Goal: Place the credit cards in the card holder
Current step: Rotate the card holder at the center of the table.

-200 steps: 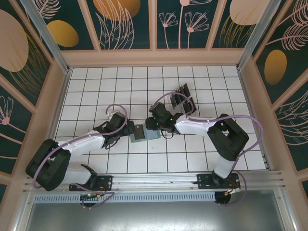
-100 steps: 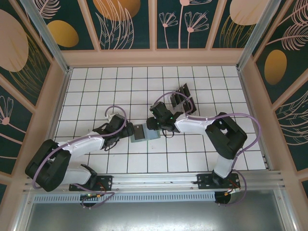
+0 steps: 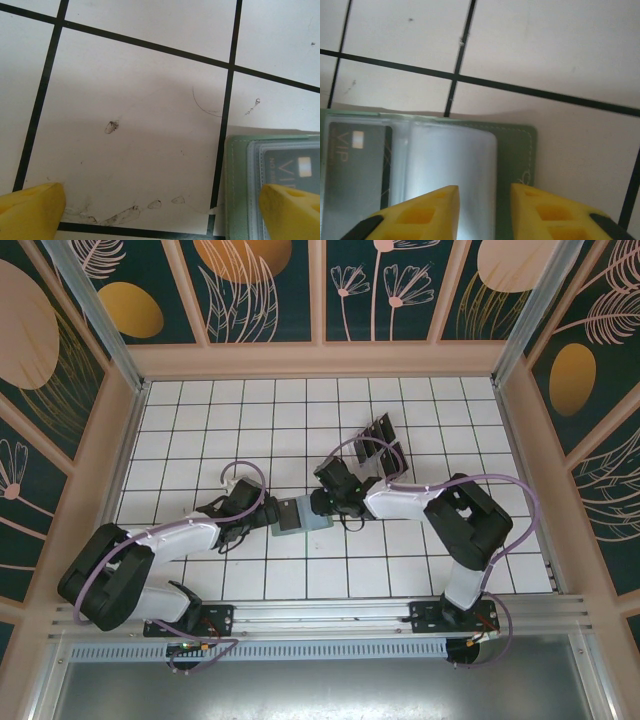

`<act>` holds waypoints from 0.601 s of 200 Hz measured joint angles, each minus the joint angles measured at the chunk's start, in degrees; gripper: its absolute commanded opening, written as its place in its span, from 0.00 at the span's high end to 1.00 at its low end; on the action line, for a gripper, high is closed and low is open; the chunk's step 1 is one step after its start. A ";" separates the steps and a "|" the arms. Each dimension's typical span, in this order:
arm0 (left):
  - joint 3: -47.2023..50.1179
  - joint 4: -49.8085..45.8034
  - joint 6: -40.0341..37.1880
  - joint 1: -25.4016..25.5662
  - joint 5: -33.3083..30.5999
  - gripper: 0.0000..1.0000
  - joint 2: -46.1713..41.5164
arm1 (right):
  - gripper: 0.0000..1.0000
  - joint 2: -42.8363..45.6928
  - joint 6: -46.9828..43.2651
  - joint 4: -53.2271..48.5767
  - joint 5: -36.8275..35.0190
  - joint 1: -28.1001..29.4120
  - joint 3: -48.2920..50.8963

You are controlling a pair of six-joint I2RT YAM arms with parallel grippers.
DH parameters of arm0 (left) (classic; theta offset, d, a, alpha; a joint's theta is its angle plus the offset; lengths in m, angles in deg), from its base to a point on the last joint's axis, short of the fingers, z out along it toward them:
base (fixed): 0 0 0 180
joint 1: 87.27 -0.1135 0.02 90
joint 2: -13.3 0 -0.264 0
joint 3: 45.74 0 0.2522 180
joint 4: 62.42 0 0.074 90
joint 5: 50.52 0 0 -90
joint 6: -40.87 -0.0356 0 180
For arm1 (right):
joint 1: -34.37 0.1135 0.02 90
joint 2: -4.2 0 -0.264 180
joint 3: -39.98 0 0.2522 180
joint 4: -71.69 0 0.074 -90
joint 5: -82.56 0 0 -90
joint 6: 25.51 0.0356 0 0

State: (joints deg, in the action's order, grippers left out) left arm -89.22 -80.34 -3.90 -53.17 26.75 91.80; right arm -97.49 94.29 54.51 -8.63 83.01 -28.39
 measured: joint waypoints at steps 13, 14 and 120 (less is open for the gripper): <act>0.00 0.11 -0.02 0.00 0.02 0.01 0.00 | 0.85 0.02 1.03 0.72 0.11 -0.13 1.09; 0.00 0.11 -0.02 0.00 0.04 0.01 0.00 | 0.85 0.02 0.96 0.76 0.13 -0.13 1.11; -0.17 0.48 -1.29 0.00 -0.57 0.01 0.94 | 0.74 6.71 8.66 5.35 0.09 -0.55 9.84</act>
State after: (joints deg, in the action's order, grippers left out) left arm -89.39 -79.86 -5.19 -53.17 26.18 92.74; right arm -90.78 102.95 59.86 -8.54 82.46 -18.56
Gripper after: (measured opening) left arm 0.988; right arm 0.174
